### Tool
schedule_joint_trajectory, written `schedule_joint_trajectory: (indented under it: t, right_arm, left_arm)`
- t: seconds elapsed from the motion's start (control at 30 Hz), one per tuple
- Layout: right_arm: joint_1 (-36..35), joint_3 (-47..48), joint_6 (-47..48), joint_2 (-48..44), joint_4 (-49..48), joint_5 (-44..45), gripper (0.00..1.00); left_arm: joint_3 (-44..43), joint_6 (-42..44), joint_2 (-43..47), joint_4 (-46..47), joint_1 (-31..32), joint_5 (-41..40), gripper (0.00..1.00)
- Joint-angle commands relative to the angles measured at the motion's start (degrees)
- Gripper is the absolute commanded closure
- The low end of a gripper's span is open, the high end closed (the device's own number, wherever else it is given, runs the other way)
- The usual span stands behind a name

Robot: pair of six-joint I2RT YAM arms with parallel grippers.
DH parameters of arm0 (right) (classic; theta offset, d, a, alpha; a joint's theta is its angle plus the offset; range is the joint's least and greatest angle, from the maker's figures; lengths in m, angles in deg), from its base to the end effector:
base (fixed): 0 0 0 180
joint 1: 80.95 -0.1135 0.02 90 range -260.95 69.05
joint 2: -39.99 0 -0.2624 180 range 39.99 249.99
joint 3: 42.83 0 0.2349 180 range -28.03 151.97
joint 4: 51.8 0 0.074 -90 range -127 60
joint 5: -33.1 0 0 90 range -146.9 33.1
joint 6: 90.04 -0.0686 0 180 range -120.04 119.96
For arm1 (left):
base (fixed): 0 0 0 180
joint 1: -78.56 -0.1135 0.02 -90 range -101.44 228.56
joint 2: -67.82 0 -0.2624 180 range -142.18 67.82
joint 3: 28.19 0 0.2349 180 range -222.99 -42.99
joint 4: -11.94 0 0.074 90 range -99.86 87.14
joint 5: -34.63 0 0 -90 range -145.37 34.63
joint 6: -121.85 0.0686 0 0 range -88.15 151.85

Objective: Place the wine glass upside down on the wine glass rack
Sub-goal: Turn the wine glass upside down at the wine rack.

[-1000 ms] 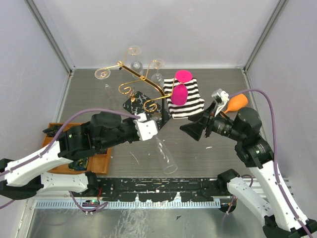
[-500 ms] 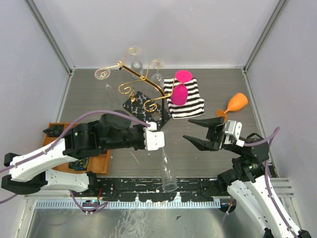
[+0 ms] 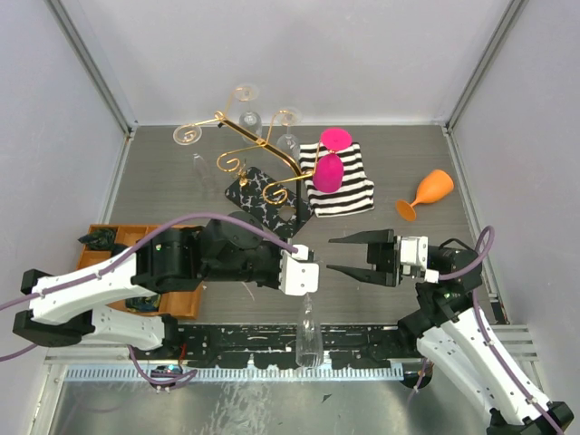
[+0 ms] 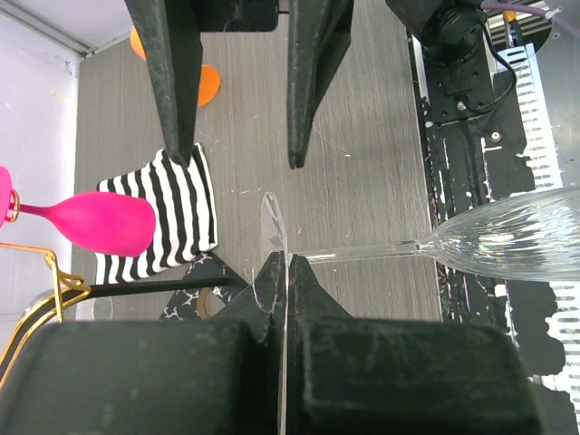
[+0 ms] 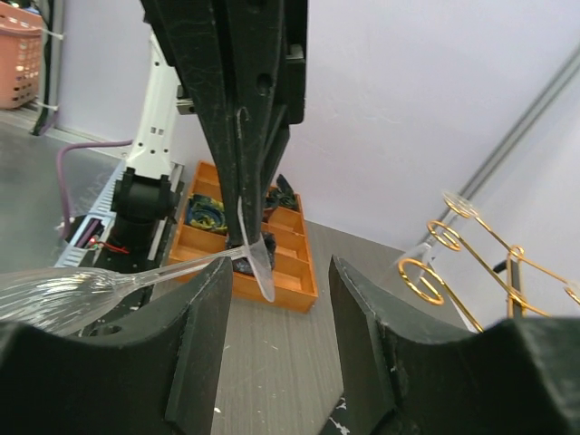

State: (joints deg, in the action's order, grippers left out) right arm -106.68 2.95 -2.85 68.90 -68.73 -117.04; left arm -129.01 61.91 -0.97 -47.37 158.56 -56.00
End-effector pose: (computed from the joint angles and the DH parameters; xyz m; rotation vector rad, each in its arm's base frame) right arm 0.0687 0.0992 0.3687 -1.1536 0.6993 0.9353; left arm 0.0443 -0.2470 0.4174 1.7079 1.2031 -0.5270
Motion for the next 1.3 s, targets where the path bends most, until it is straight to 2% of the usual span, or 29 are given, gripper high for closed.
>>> schedule_joint_trajectory:
  t: [0.0, 0.13, 0.43, 0.63, 0.7, 0.8, 0.83, 0.93, 1.07, 1.17, 1.27]
  right_arm:
    - [-2.24, 1.05, 3.75, 0.66, 2.47, -0.1, 0.48]
    - [-4.01, 2.0, 7.74, 0.96, 7.66, 1.54, 0.49]
    - [-9.24, 2.84, 10.52, 5.49, 8.61, 4.41, 0.59]
    - [-12.12, 3.78, 13.98, 6.06, 11.42, 4.25, 0.72]
    - [-12.61, 3.56, 14.14, 5.76, 11.41, 4.24, 0.81]
    - [-12.75, 3.48, 14.27, 5.48, 11.54, 4.31, 0.98]
    - [-12.74, 3.59, 14.39, 5.34, 11.86, 4.37, 0.99]
    - [-12.77, 3.47, 15.72, 4.67, 12.68, 4.96, 0.99]
    - [-12.8, 4.64, 21.73, 3.56, 17.97, 8.56, 0.99]
    - [-12.71, 6.78, 26.07, 3.8, 22.59, 13.04, 0.99]
    - [-12.79, 7.93, 27.86, 4.41, 23.12, 16.9, 0.99]
  left_arm:
    - [-2.46, 0.69, 0.11, -0.25, 0.63, 0.73, 1.0]
    - [-2.38, 0.69, -0.07, -0.22, 0.89, 0.59, 1.0]
    - [-2.74, 1.14, -0.98, -0.2, 1.54, 0.64, 1.0]
    - [-2.67, 1.46, -1.3, -0.36, 1.73, 0.6, 1.0]
    - [-2.5, 1.43, -1.34, -0.41, 1.73, 0.46, 1.0]
    - [-2.38, 1.27, -1.31, -0.32, 1.74, 0.48, 1.0]
    - [-2.4, 1.11, -1.26, -0.27, 1.73, 0.45, 1.0]
    - [-2.04, 0.48, -0.94, 0.31, 1.75, 0.45, 0.87]
    - [-0.54, -1.12, 0.91, 2.57, 1.75, 0.12, 0.64]
    - [0.96, -3.86, 3.27, 5.33, 1.73, -3.04, 0.5]
    - [3.7, -7.99, 7.24, 10.5, 1.73, -6.37, 0.37]
